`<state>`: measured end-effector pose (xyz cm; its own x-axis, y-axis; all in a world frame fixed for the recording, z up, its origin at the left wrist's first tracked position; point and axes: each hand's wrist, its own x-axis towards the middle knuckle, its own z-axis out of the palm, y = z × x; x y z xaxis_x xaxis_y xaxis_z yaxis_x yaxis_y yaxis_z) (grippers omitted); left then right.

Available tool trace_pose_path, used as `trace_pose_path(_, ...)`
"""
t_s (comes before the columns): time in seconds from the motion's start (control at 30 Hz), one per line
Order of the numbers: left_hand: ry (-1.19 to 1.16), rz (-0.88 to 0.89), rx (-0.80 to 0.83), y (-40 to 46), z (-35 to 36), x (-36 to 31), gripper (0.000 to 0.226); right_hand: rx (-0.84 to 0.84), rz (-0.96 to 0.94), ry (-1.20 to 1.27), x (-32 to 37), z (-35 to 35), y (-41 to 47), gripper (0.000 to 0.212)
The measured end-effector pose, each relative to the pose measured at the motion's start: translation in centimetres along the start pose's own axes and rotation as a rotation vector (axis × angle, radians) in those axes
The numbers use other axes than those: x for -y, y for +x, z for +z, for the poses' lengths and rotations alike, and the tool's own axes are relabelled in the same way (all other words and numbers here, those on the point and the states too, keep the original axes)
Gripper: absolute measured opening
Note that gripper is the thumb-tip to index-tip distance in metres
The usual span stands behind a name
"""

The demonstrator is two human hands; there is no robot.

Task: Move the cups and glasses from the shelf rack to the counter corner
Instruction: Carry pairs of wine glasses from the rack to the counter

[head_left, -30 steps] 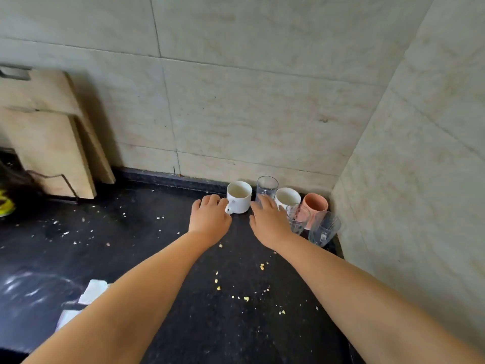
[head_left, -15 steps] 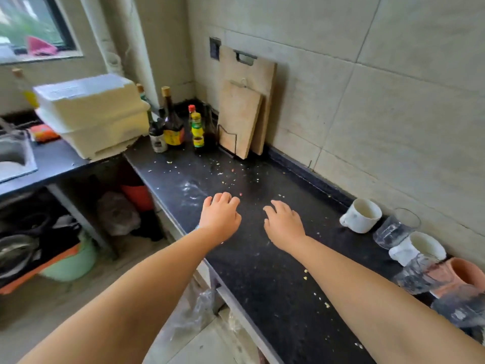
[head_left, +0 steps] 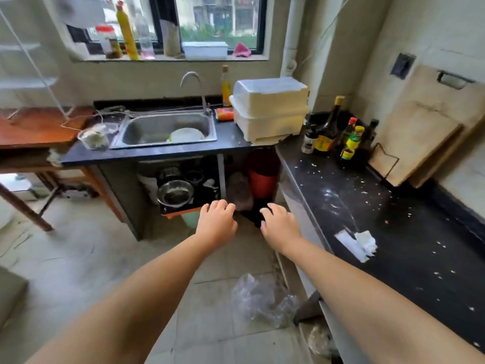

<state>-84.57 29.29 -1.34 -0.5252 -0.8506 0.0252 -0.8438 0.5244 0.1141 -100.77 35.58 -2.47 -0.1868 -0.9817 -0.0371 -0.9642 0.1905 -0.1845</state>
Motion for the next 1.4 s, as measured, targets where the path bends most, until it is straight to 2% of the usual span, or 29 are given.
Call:
trace_pose_path(0.17, 0.008, -0.173, -0.027, -2.9, -1.9, 13.0, 0.044, 0.013, -0.146, 0.015, 12.9, 2.1, 3.8, 0.042)
trace_pose_path(0.4, -0.038, -0.383, -0.04, -6.3, -3.1, 25.2, 0.041, 0.064, -0.338, -0.003, 26.1, 3.9, 7.8, 0.044)
trace_pose_path(0.6, -0.067, -0.553, -0.063, -7.3, -4.1, 33.5, 0.037, 0.112, -0.506, -0.015, 35.3, 5.5, 13.1, 0.043)
trace_pose_path(0.87, -0.05, -0.743, -0.098, -3.8, -7.4, 44.0, 0.036, 0.113, -0.711, 0.005, 45.4, 5.4, 22.8, 0.042)
trace_pose_path(1.13, -0.085, -0.847, -0.137, 0.1, -9.3, 52.7, 0.036, 0.109, -0.848, 0.018, 54.1, 5.0, 32.6, 0.04)
trace_pose_path(1.4, -0.081, -0.911, -0.185, 1.9, -10.3, 65.6, 0.033, 0.091, -0.932, -0.009, 65.2, 7.2, 38.4, 0.039)
